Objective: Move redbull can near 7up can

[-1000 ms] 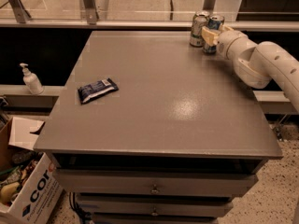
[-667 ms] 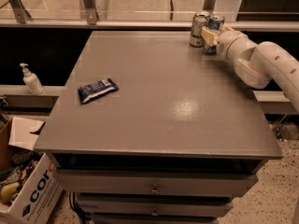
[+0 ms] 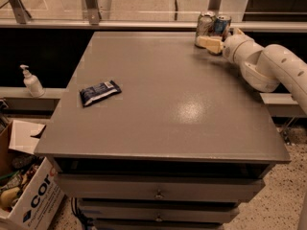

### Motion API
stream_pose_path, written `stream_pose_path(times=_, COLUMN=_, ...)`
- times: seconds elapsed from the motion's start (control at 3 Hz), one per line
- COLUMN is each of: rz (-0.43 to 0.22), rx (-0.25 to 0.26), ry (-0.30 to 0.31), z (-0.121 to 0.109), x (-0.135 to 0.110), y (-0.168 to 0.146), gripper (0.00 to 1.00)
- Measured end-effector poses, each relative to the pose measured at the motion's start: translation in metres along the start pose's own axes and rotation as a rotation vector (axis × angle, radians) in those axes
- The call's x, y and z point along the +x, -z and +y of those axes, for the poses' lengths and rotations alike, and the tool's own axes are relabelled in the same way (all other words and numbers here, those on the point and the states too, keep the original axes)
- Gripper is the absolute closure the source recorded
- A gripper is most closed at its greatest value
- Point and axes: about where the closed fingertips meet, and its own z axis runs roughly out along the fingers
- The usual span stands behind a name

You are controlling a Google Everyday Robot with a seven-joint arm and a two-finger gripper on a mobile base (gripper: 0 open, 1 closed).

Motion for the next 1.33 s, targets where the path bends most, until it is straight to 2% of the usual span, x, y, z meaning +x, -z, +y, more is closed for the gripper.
stream_pose_path(times=0.33, rz=0.015, rx=-0.019, ry=0.021, z=-0.005, x=0.002, y=0.006, gripper=0.0)
stream_pose_path(times=0.67, rz=0.016, rx=-0.052, ry=0.061, z=-0.017, x=-0.005, y=0.025, gripper=0.0)
stream_pose_path(times=1.0, rz=0.007, rx=-0.107, ry=0.09, z=-0.019, x=-0.013, y=0.055, gripper=0.0)
stream_pose_path(times=1.33, rz=0.001, rx=-0.145, ry=0.084, z=-0.024, x=-0.019, y=0.093, gripper=0.0)
